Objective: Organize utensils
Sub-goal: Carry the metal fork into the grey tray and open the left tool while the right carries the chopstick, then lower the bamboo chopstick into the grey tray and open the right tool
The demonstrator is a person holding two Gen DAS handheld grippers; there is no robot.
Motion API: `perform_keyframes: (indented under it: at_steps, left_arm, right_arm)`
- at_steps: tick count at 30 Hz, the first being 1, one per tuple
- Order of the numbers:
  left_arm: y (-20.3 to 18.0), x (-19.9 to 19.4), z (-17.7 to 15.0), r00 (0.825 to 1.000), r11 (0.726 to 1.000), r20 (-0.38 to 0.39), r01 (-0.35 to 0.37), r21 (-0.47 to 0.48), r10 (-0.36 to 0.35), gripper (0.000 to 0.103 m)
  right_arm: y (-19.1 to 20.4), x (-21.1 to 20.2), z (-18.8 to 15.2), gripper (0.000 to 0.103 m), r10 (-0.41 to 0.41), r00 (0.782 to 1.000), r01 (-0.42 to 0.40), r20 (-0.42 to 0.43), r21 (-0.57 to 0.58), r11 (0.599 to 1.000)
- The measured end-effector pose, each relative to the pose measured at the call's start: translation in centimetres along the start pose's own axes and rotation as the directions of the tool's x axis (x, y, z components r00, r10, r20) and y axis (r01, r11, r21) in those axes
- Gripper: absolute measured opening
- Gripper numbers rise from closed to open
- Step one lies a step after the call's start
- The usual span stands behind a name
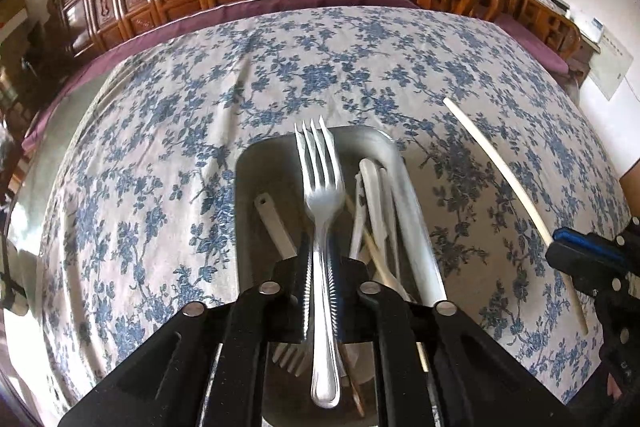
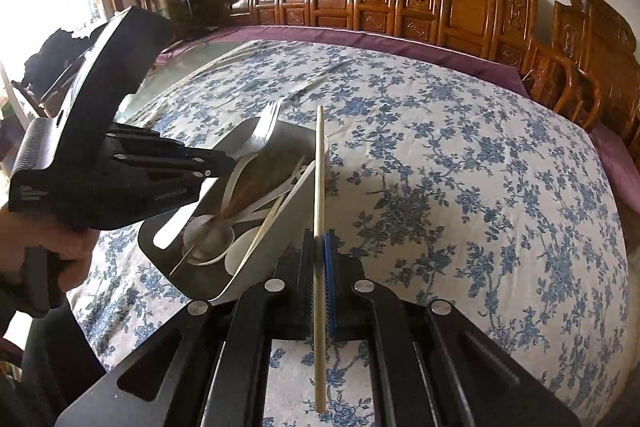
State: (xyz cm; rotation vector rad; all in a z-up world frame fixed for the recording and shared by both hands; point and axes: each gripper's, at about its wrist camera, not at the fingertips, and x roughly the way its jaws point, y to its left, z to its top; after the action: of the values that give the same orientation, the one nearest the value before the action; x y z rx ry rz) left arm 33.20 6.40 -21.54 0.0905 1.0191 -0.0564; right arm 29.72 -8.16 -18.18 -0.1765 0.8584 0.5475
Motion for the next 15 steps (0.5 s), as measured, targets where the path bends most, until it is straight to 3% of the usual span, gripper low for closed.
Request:
perform_keyframes:
  at_steps: [7,15]
  left_arm:
    - [1.5,-2.4,-1.2,0.999,1.0,0.05,0.001,0.004,-0.002,0.025]
    - [4.5,-4.8,-3.1,0.997,0.999,0.082,0.016,-0.03,-0.014,0.026]
  right_arm:
    - [1.8,0.6,0.5,0.006,0.017,1.0,-0.017,-0.004,-0.015,1.0]
    - [4.7,2.1,1.2,0.006,0.037,0.999,-0.037,-0.024,-0.033,0.999]
